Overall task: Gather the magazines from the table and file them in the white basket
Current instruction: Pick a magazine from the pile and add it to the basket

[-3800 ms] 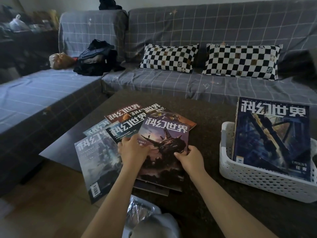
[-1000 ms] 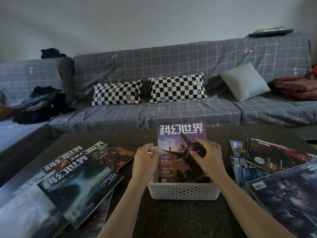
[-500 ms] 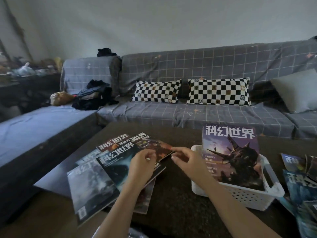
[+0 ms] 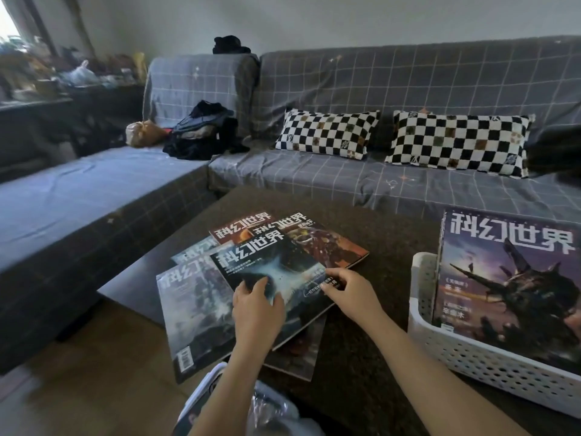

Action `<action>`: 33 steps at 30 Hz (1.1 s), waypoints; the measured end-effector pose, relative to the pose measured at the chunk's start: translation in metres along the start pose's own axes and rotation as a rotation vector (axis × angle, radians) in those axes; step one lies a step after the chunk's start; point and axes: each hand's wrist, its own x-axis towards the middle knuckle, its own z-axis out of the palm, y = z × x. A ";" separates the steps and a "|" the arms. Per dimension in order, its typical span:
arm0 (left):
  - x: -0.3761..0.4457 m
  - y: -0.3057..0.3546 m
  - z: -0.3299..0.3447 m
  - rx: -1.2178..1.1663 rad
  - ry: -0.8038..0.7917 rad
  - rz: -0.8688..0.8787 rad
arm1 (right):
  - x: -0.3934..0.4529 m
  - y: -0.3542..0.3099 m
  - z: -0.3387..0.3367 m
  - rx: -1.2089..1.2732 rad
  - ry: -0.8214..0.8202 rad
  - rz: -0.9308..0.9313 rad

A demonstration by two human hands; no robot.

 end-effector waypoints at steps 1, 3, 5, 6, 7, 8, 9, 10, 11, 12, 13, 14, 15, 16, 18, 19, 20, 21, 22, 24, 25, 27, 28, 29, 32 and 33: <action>0.001 -0.003 0.001 -0.005 0.001 -0.022 | 0.005 0.000 0.004 -0.037 -0.006 0.019; 0.003 -0.007 0.001 -0.071 0.016 -0.074 | 0.013 -0.002 0.010 -0.102 -0.017 0.066; 0.006 -0.010 -0.001 -0.204 0.048 -0.137 | 0.020 -0.004 0.014 -0.113 -0.002 0.096; 0.008 -0.011 -0.002 -0.271 0.072 -0.159 | 0.021 -0.005 0.014 -0.115 0.012 0.102; 0.011 -0.013 -0.003 -0.329 0.097 -0.176 | 0.023 -0.005 0.013 -0.114 0.019 0.109; 0.013 -0.014 -0.004 -0.381 0.117 -0.192 | 0.023 -0.005 0.013 -0.104 0.014 0.118; 0.014 -0.016 -0.004 -0.430 0.127 -0.209 | 0.023 -0.005 0.011 -0.086 -0.002 0.137; 0.015 -0.017 -0.005 -0.477 0.129 -0.223 | 0.021 -0.005 0.010 -0.069 -0.024 0.164; 0.015 -0.019 -0.006 -0.519 0.131 -0.233 | 0.020 -0.004 0.008 -0.053 -0.048 0.195; 0.014 -0.020 -0.007 -0.549 0.139 -0.235 | 0.018 -0.004 0.006 -0.026 -0.071 0.224; 0.012 -0.022 -0.008 -0.566 0.151 -0.225 | 0.015 -0.004 0.005 0.018 -0.092 0.245; 0.009 -0.024 -0.010 -0.571 0.163 -0.195 | 0.011 -0.004 0.004 0.064 -0.107 0.253; 0.007 -0.025 -0.011 -0.572 0.171 -0.156 | 0.007 -0.004 0.002 0.099 -0.114 0.254; 0.003 -0.026 -0.013 -0.578 0.178 -0.121 | 0.002 -0.005 0.001 0.129 -0.114 0.253; -0.006 -0.024 -0.020 -0.604 0.177 -0.065 | -0.008 -0.006 -0.004 0.209 -0.105 0.249; -0.011 -0.021 -0.024 -0.616 0.174 -0.040 | -0.013 -0.007 -0.007 0.268 -0.106 0.246; -0.016 -0.018 -0.029 -0.628 0.174 -0.014 | -0.019 -0.008 -0.012 0.340 -0.108 0.241; -0.020 -0.015 -0.034 -0.640 0.178 0.012 | -0.025 -0.010 -0.016 0.418 -0.112 0.233; -0.024 -0.010 -0.040 -0.653 0.181 0.040 | -0.030 -0.012 -0.023 0.499 -0.115 0.224; -0.031 -0.001 -0.052 -0.675 0.183 0.102 | -0.042 -0.018 -0.038 0.639 -0.116 0.195; -0.034 0.005 -0.058 -0.683 0.178 0.127 | -0.047 -0.019 -0.047 0.688 -0.116 0.174; -0.040 0.019 -0.067 -0.708 0.150 0.162 | -0.057 -0.021 -0.065 0.734 -0.110 0.121; -0.043 0.026 -0.069 -0.725 0.130 0.181 | -0.063 -0.021 -0.073 0.741 -0.099 0.096; -0.045 0.033 -0.069 -0.732 0.113 0.208 | -0.068 -0.020 -0.082 0.742 -0.080 0.073; -0.053 0.059 -0.064 -0.746 0.067 0.297 | -0.084 -0.015 -0.108 0.720 0.024 0.034; -0.055 0.067 -0.060 -0.764 0.036 0.314 | -0.089 -0.011 -0.117 0.711 0.060 0.034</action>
